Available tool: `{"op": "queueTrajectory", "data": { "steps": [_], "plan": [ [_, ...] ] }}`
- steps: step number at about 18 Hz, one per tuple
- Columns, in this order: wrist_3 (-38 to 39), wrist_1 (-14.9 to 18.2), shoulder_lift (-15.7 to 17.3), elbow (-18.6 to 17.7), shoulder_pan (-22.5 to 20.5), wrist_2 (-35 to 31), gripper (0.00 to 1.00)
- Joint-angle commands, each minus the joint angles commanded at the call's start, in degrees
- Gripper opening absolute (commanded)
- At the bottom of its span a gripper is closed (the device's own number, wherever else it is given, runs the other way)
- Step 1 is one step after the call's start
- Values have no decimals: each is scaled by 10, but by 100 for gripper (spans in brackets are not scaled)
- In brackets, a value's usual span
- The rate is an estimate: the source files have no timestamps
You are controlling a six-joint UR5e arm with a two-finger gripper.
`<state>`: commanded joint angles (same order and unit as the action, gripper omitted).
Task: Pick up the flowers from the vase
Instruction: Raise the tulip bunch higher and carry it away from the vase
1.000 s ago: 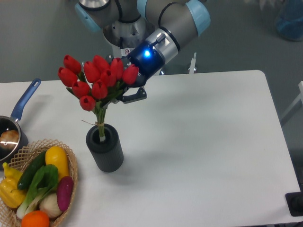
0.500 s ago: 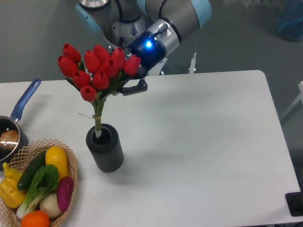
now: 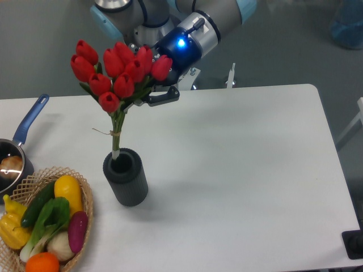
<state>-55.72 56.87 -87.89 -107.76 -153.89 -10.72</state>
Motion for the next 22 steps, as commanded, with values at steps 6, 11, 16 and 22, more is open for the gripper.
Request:
{"op": "queueTrajectory", "data": {
  "steps": [6, 11, 16, 22],
  "plan": [
    [-8, -4, -6, 29, -35, -5, 34],
    [-38, -8, -27, 45, -42, -6, 34],
    [-90, -8, -47, 47, -43, -6, 34],
    [-93, -8, -53, 48, -54, -6, 34]
  ]
}}
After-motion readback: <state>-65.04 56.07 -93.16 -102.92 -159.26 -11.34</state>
